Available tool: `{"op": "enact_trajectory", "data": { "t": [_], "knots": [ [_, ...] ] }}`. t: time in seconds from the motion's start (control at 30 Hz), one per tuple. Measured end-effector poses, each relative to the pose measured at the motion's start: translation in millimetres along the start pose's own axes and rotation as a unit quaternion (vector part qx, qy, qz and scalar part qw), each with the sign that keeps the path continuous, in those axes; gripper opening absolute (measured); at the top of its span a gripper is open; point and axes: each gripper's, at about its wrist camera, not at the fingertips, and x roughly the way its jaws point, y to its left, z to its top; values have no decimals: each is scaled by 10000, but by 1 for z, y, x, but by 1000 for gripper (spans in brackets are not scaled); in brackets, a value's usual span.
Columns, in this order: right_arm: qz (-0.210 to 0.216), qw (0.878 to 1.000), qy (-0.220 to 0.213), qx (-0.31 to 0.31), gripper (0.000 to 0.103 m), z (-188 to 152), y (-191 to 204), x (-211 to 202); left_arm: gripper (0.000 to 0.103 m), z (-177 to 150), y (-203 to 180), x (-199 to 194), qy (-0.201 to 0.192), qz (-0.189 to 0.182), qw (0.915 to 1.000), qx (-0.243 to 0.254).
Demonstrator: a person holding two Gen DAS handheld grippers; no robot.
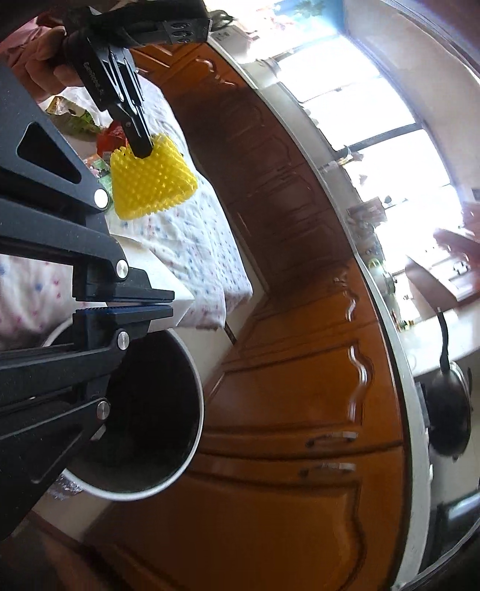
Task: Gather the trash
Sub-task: 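Carry the yellow net and white sponge over the bin and release both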
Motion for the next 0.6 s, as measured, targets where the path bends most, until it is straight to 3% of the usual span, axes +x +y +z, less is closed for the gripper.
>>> {"op": "enact_trajectory", "data": {
  "t": [0.3,0.6],
  "knots": [
    [-496,9986,-112,148,1,-6,-40,-29,4,1,-40,6,75,-305,9992,264],
    [-910,9954,-36,299,1,-5,-79,-25,5,7,-92,32,240,-537,9963,624]
  ]
}}
